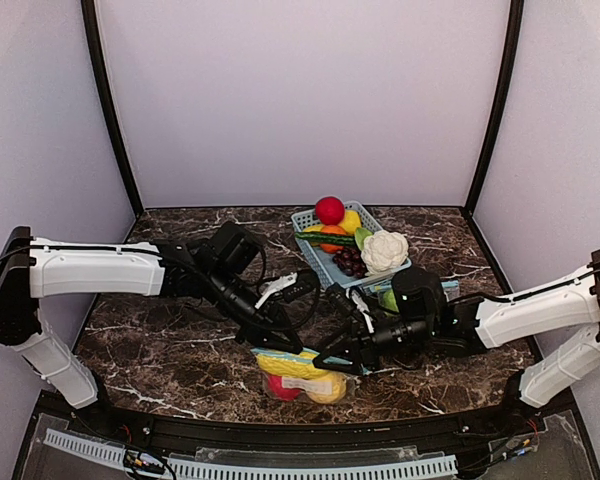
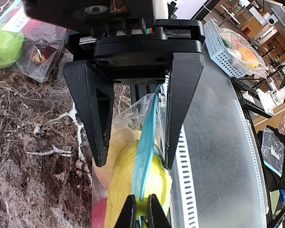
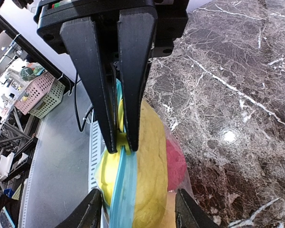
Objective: Place the food in the zip-top bag and seal the zipper
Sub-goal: Hold the zipper food storage bag at the center of the board.
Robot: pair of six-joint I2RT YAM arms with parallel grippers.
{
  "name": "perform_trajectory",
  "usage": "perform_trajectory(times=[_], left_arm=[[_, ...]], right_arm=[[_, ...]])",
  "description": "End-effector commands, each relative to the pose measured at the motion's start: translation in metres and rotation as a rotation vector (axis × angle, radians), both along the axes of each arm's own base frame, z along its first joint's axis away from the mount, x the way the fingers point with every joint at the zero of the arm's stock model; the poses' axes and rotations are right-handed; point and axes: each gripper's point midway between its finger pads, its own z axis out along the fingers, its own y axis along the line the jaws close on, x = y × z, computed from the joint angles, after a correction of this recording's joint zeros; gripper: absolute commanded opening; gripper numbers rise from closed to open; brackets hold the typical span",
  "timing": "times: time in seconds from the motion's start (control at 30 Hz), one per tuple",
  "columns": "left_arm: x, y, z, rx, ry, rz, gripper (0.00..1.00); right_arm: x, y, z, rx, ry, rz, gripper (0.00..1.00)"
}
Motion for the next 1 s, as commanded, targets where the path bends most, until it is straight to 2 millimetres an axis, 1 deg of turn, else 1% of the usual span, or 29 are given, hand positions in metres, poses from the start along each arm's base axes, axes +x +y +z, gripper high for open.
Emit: perform_trajectory(times=[0.0, 0.13, 0.33, 0.47, 0.7, 0.73, 0.8, 0.97], left_arm=[[-0.004, 0.002, 0.015, -0.046, -0.005, -0.017, 0.01], [-0.006, 0.003, 0.019, -0.06, -0.003, -0.023, 0.01], [-0.007, 0.0, 0.022, -0.078, 0.023, -0.031, 0.01], [-0.007, -0.001, 0.021, -0.085, 0.025, -0.027, 0.01], [-0.008, -0.003, 0.02, -0.094, 0.05, -0.025, 0.01], [-0.008, -0.003, 0.019, -0.093, 0.053, -0.024, 0.01], [-0.008, -0.003, 0.018, -0.091, 0.06, -0.026, 0.01], [-0.009, -0.001, 0.012, -0.066, 0.066, -0.026, 0.01]], right_arm=[[-0.001, 0.002, 0.002, -0.01, -0.018, 0.008, 0.53], [-0.001, 0.004, -0.003, -0.024, -0.017, 0.022, 0.62], [-0.004, 0.014, 0.001, 0.006, -0.03, 0.056, 0.71], [-0.005, 0.021, 0.003, 0.024, -0.042, 0.066, 0.74], [-0.005, 0.032, 0.002, 0.049, -0.051, 0.052, 0.75], [-0.004, 0.033, 0.003, 0.055, -0.052, 0.048, 0.74], [-0.003, 0.036, 0.005, 0.066, -0.053, 0.043, 0.68], [-0.002, 0.034, 0.003, 0.07, -0.049, 0.025, 0.3]])
